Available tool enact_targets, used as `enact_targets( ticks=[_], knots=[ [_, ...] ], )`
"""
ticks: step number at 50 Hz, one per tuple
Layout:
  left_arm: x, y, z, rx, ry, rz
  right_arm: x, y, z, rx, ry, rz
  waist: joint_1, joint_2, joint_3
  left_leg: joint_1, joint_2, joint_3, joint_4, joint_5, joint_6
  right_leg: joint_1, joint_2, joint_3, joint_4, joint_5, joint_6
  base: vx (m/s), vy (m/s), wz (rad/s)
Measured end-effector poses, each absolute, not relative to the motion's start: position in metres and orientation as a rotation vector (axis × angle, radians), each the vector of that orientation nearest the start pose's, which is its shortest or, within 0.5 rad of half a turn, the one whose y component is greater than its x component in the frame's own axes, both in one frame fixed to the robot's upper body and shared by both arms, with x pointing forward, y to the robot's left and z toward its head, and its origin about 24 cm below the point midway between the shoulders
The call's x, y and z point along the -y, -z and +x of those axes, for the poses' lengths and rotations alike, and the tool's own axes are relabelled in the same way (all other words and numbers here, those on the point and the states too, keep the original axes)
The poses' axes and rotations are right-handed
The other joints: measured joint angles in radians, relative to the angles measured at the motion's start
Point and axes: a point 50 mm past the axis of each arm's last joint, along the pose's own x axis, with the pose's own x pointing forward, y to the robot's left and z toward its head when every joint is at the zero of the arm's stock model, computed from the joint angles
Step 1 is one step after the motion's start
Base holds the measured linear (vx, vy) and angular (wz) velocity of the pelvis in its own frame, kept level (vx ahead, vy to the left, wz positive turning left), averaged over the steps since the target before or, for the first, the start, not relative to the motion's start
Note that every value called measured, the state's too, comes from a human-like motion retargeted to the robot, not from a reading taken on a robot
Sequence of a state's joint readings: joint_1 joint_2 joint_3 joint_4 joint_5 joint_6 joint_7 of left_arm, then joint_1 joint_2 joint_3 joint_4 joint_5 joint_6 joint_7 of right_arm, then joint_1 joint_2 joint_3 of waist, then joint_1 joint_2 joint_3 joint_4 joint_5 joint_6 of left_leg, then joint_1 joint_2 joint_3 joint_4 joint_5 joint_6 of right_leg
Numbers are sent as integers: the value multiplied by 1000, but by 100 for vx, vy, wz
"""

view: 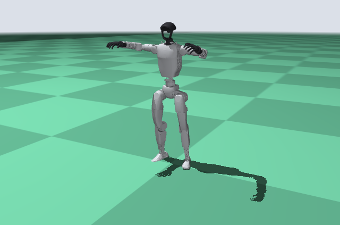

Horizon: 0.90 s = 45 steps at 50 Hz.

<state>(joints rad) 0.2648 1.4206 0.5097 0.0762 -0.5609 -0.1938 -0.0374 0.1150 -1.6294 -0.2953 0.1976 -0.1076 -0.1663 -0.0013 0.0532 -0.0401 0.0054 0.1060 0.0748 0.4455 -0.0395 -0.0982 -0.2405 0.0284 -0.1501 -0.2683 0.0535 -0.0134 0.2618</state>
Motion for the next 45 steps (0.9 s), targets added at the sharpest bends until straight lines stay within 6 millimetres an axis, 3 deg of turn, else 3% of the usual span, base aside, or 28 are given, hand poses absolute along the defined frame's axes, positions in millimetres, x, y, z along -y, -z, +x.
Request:
enact_targets(
  ticks=[14,45],
  knots=[
    [-364,-288,220,307,-172,905,373,-300,226,66,203,-1727,19,-4,6,-1,4,4,-1,3,-1,-1,5,4,-6,3,0,0,0,0],
    [-359,-289,224,325,-151,892,373,-304,219,81,220,-1721,35,0,8,-10,7,4,-1,9,-2,-9,10,4,-10,8,0,0,0,0]
  ],
)
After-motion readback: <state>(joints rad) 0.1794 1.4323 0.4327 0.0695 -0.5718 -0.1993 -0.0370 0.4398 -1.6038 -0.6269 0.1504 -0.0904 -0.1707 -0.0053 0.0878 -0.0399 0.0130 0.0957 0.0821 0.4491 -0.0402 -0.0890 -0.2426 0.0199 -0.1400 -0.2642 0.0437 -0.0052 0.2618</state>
